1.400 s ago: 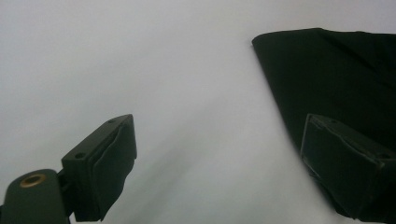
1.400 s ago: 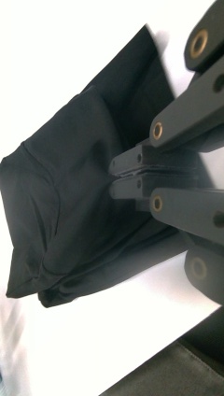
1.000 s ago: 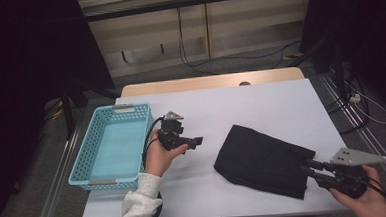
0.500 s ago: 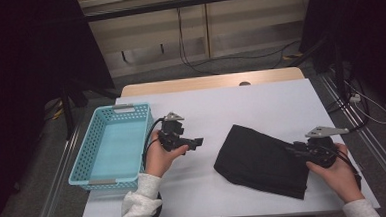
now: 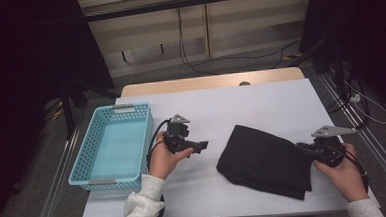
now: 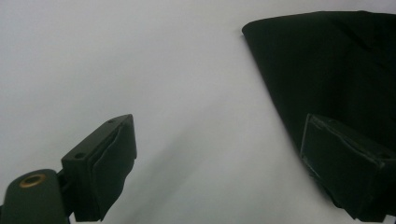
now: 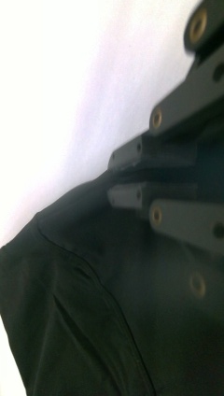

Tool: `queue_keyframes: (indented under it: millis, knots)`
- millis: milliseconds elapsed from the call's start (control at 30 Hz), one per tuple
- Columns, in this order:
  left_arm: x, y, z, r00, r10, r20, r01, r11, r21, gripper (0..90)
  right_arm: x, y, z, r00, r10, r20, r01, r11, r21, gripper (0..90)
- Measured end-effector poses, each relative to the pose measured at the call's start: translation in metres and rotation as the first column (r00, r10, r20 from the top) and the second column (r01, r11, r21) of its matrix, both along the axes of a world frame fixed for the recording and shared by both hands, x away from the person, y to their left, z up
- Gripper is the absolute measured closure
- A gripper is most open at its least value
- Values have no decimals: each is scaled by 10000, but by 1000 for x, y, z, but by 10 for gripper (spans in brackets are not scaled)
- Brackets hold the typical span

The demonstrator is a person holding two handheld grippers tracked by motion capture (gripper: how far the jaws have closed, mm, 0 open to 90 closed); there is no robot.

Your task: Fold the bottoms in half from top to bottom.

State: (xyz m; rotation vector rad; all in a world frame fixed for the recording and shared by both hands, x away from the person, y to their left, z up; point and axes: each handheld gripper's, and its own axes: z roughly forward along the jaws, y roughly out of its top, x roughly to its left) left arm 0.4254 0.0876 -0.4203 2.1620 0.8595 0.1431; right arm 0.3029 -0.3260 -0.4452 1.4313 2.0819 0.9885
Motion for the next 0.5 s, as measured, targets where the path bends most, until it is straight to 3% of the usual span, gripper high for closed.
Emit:
queue_keyframes:
  millis: [33,133,167,233,300,500]
  knots:
    - [-1,-1,0,9999,-96,-38,96,9999,-43,99,0,-1,1,9995,-261,170,259,9995,170,576]
    - [-7,-5,-1,9997,-243,-75,242,9996,-177,95,0,0,4,9991,-287,301,274,9987,438,523]
    - [-11,-8,-2,9994,-315,-106,313,9992,-262,87,-1,2,5,9985,-327,447,306,9984,473,465]
    - [-12,-9,-2,9993,-350,-98,347,9989,-303,85,-1,3,6,9983,-335,483,308,9980,558,452]
    - [-17,-12,-4,9990,-426,-111,421,9985,-349,85,-1,7,9,9969,-396,682,364,9982,483,369]
    - [-25,-18,-12,9985,-538,-94,532,9969,-587,81,-1,14,9,9962,-311,814,275,9986,450,295]
